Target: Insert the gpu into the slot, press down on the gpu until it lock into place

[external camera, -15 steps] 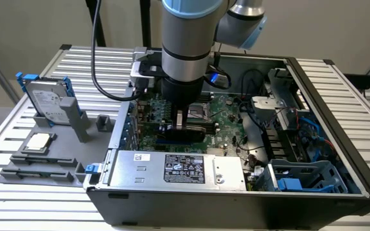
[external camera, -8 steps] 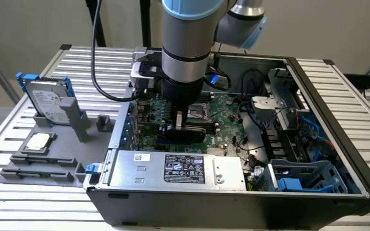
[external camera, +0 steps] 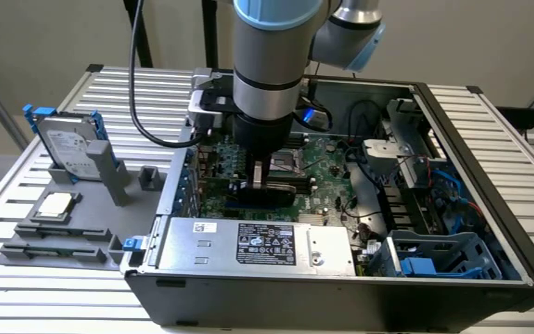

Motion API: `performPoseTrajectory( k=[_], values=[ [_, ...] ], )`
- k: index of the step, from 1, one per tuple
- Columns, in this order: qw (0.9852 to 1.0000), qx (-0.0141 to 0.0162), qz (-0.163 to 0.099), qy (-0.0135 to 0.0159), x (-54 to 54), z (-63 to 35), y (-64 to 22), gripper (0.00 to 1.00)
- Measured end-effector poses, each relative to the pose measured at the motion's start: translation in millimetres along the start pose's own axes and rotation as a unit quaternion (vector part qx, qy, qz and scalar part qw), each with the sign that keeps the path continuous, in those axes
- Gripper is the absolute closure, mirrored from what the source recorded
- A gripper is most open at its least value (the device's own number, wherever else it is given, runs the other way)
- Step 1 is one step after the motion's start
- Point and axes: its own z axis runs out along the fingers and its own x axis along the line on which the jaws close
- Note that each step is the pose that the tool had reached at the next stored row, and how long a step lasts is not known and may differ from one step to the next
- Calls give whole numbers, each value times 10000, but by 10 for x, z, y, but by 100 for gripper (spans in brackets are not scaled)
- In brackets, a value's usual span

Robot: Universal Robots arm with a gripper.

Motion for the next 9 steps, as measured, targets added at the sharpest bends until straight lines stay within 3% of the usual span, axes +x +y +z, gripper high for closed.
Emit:
performPoseTrajectory(
  k=[9],
  values=[
    [10000,-3,-13,3,3,41,-1,74]
  ],
)
